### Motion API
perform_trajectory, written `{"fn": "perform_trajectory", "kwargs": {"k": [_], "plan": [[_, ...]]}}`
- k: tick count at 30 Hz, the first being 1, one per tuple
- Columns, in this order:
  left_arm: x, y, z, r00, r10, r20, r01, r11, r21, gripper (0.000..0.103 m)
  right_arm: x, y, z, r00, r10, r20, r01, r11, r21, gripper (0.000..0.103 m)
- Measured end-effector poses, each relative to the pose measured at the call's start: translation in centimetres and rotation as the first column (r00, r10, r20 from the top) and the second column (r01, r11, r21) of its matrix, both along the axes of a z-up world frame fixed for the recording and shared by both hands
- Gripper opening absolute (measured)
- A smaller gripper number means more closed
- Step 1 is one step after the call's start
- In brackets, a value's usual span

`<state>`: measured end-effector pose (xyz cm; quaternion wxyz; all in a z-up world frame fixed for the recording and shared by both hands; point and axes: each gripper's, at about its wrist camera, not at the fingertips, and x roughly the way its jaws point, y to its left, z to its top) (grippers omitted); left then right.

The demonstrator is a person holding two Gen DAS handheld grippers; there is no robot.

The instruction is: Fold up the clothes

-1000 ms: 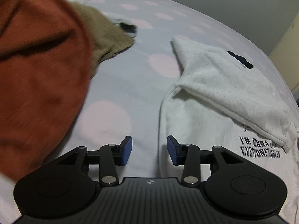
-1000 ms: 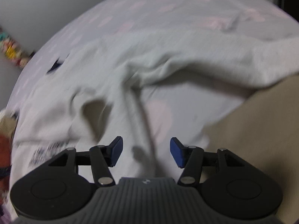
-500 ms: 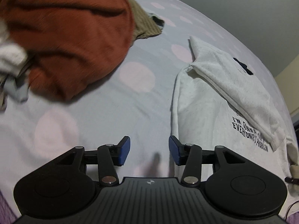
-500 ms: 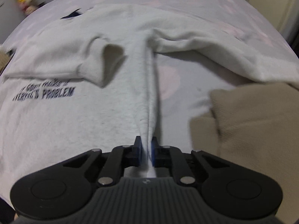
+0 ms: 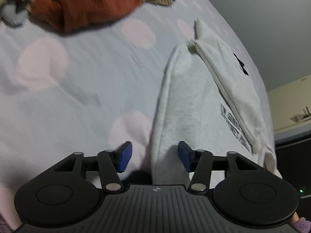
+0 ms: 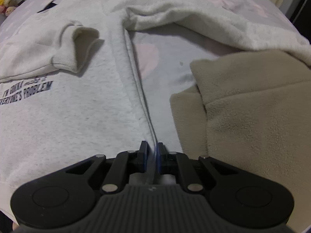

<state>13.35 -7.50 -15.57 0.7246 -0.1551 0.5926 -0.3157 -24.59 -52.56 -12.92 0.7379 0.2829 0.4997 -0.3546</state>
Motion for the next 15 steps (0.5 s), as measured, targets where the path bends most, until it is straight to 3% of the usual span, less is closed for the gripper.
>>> {"fn": "perform_trajectory", "kwargs": {"k": [2, 4, 5, 11, 15], "plan": [[-0.1, -0.6, -0.4, 1.000, -0.019, -0.015, 0.019, 1.000, -0.013, 0.022, -0.3, 0.2, 0.5, 1.000, -0.005, 0.023, 0.005, 1.000, 0.000, 0.017], [-0.4, -0.9, -0.2, 1.000, -0.024, 0.000, 0.024, 1.000, -0.003, 0.017, -1.2, 0.6, 1.7, 0.997, -0.029, 0.066, 0.029, 1.000, 0.007, 0.046], [-0.5, -1.0, -0.1, 1.000, -0.026, 0.011, 0.026, 1.000, -0.004, 0.013, -1.6, 0.9, 2.2, 0.995, -0.038, 0.089, 0.037, 0.999, 0.013, 0.050], [-0.7, -0.5, 0.7, 0.999, -0.010, 0.040, 0.010, 1.000, -0.018, 0.005, -3.8, 2.5, 5.0, 0.984, -0.049, 0.171, 0.043, 0.998, 0.037, 0.050], [-1.0, -0.3, 1.2, 0.998, -0.015, 0.058, 0.017, 0.999, -0.028, 0.005, -2.7, 3.3, 5.0, 0.992, -0.005, 0.130, -0.004, 0.998, 0.069, 0.050]]}}
